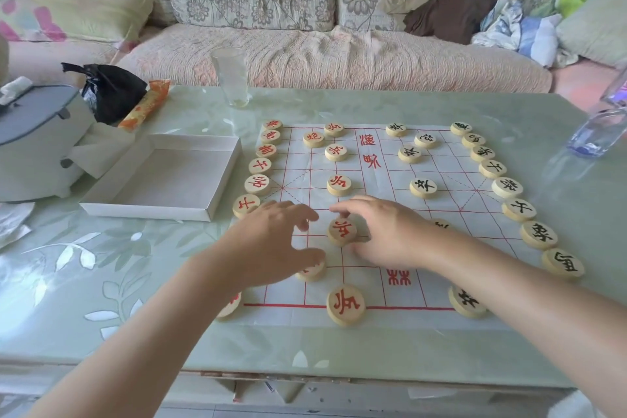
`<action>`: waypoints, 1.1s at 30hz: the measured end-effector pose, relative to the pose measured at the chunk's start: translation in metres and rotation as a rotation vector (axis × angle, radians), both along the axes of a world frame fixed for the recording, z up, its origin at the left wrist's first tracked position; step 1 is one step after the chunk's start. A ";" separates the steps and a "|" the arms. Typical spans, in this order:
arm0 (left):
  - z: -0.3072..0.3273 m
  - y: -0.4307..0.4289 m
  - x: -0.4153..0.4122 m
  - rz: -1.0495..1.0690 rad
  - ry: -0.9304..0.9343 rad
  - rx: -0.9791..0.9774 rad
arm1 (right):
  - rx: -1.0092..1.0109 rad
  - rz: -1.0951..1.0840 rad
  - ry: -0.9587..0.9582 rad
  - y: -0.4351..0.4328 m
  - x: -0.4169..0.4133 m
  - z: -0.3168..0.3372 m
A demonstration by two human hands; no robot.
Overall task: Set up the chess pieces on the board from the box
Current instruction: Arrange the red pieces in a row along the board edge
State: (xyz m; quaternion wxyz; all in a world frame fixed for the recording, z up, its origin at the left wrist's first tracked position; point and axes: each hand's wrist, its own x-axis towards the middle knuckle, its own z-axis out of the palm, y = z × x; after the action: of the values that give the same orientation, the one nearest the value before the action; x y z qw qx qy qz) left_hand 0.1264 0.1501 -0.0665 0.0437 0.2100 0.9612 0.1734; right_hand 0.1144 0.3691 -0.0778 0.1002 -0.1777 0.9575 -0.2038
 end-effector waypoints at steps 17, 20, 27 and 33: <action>-0.001 0.041 -0.025 0.034 -0.098 -0.002 | -0.123 -0.072 -0.020 0.003 -0.003 -0.002; -0.001 0.038 -0.024 0.033 -0.101 -0.012 | -0.095 -0.079 0.013 0.000 -0.002 -0.004; 0.003 0.028 -0.021 0.034 -0.097 0.013 | -0.038 -0.049 0.058 0.000 0.002 0.000; 0.009 -0.007 -0.008 0.020 -0.027 -0.053 | -0.032 0.130 0.144 -0.021 0.016 0.015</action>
State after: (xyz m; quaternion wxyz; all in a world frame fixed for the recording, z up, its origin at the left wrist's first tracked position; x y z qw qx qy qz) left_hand 0.1185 0.1435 -0.0571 0.0606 0.1969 0.9668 0.1512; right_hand 0.1309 0.3484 -0.0623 0.0411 -0.2552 0.9454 -0.1986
